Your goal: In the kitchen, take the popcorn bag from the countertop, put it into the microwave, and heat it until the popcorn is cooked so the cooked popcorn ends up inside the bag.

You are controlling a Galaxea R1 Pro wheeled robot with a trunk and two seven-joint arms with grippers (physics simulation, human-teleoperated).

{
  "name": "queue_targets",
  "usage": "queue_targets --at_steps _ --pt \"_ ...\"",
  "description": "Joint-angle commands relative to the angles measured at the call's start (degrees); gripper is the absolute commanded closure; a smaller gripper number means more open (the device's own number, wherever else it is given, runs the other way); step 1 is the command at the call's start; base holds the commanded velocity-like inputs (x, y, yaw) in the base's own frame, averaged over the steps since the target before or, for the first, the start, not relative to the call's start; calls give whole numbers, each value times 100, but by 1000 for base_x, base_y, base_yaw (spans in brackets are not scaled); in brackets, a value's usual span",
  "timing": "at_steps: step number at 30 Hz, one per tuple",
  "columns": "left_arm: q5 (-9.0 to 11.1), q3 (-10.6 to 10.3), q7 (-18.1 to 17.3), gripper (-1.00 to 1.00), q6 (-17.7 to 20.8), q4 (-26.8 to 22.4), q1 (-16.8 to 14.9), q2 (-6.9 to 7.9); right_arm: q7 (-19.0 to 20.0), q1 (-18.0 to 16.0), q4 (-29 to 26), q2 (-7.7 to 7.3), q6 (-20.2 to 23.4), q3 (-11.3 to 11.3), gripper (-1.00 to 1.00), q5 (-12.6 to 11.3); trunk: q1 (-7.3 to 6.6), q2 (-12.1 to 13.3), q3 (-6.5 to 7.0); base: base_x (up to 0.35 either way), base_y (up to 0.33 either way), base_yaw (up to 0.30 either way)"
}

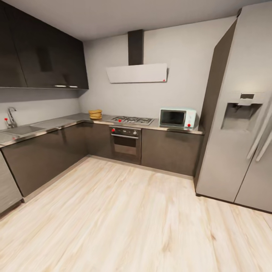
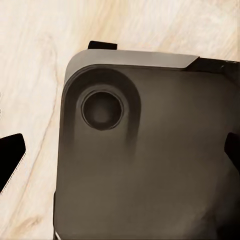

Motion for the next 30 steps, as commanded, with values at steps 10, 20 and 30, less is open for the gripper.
queue_targets --at_steps 10,20,30 --pt "52 17 21 -100 -75 -12 1 -2 -1 0 1 14 29 51 -100 -11 4 -2 -4 325 0 -128" --pt "51 18 22 -100 -96 -21 1 -2 -1 0 3 14 20 58 -100 -4 4 -2 -4 158 0 -245" --pt "39 12 -7 -100 -90 -35 1 0 -1 0 0 13 7 59 -100 -4 4 -2 -4 2 0 -246"
